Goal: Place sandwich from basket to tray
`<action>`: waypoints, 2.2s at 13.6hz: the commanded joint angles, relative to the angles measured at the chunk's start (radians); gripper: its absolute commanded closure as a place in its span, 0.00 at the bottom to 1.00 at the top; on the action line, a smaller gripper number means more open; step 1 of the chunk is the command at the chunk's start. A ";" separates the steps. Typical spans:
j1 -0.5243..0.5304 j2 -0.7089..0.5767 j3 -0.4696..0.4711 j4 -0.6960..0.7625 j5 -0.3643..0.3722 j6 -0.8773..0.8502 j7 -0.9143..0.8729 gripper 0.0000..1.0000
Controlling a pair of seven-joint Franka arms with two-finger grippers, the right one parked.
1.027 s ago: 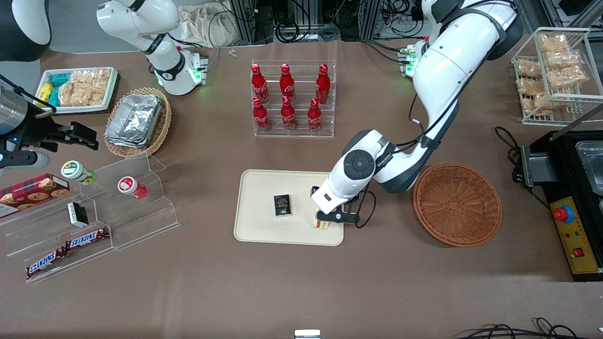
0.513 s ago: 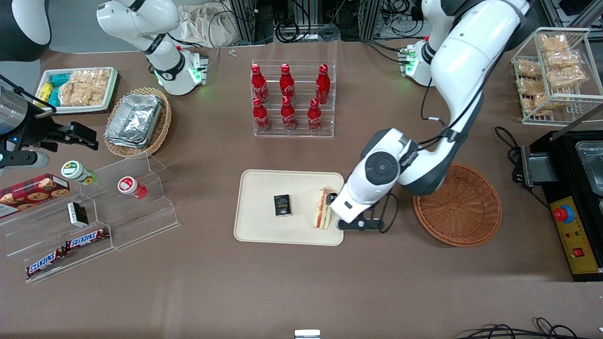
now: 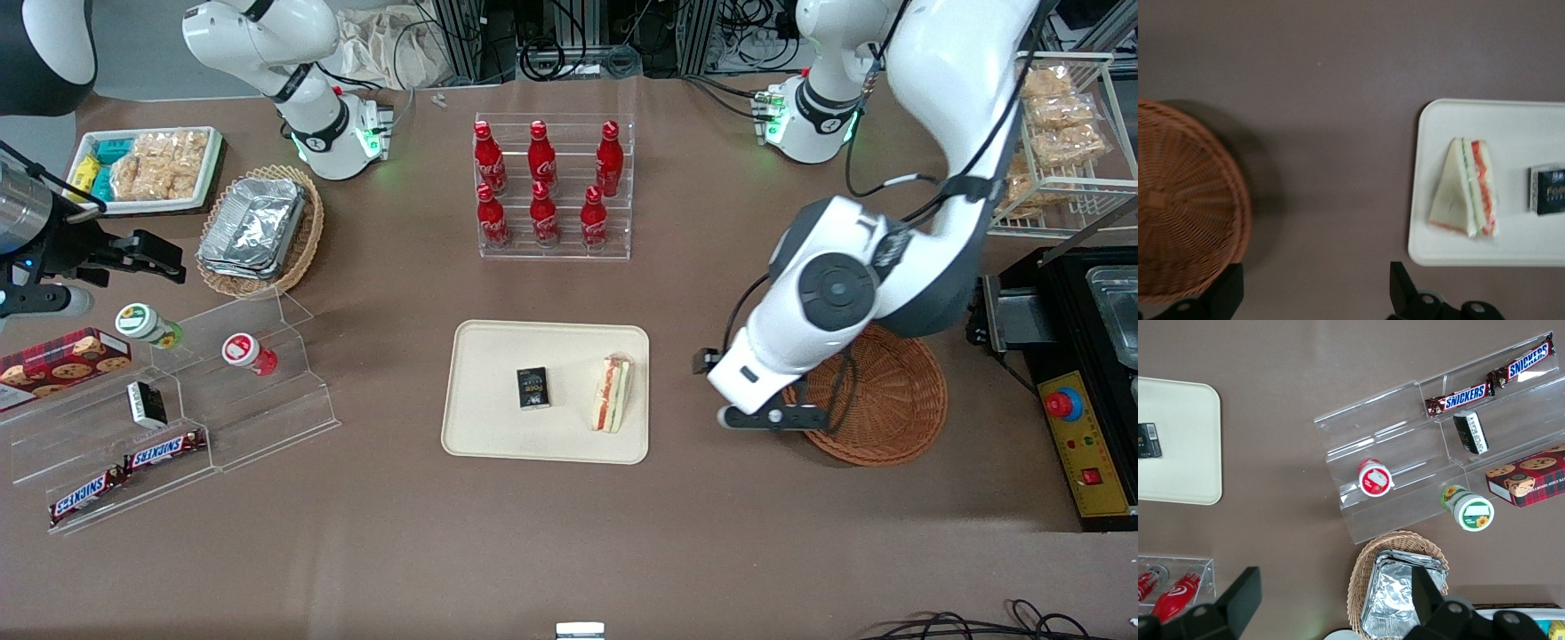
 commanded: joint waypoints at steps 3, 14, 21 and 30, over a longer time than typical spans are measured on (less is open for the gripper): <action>0.120 -0.132 -0.005 -0.020 -0.068 -0.186 0.197 0.02; 0.283 -0.237 0.006 0.027 -0.059 -0.337 0.270 0.01; 0.324 -0.287 0.009 -0.002 -0.059 -0.359 0.445 0.00; 0.144 -0.315 0.246 -0.006 -0.069 -0.382 0.413 0.00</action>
